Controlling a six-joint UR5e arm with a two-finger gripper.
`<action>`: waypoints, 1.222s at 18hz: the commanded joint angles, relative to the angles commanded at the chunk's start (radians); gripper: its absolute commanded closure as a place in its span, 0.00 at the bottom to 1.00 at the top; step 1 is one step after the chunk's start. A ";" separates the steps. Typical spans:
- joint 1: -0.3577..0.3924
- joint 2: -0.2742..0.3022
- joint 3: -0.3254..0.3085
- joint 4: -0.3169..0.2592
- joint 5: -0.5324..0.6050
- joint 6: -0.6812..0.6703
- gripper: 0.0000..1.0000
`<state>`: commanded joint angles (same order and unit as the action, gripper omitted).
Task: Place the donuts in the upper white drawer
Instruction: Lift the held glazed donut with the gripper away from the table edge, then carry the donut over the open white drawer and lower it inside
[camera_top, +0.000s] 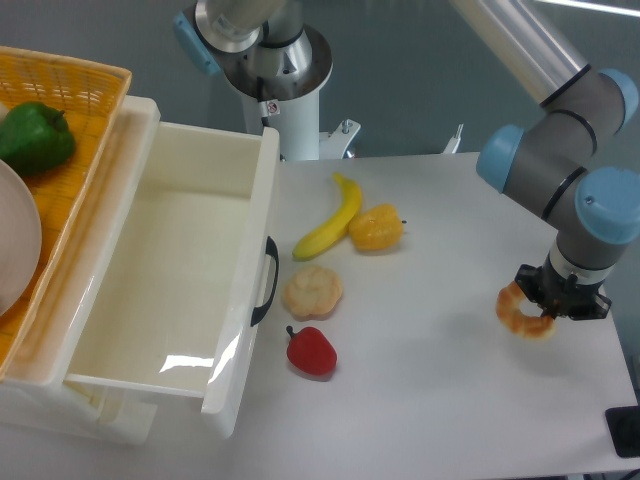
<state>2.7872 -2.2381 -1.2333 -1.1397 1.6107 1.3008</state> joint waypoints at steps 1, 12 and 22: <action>0.000 0.002 0.000 0.000 0.000 0.000 1.00; -0.047 0.109 0.046 -0.115 -0.110 -0.182 1.00; -0.184 0.337 -0.061 -0.126 -0.294 -0.471 1.00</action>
<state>2.6033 -1.9007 -1.2947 -1.2655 1.3163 0.8302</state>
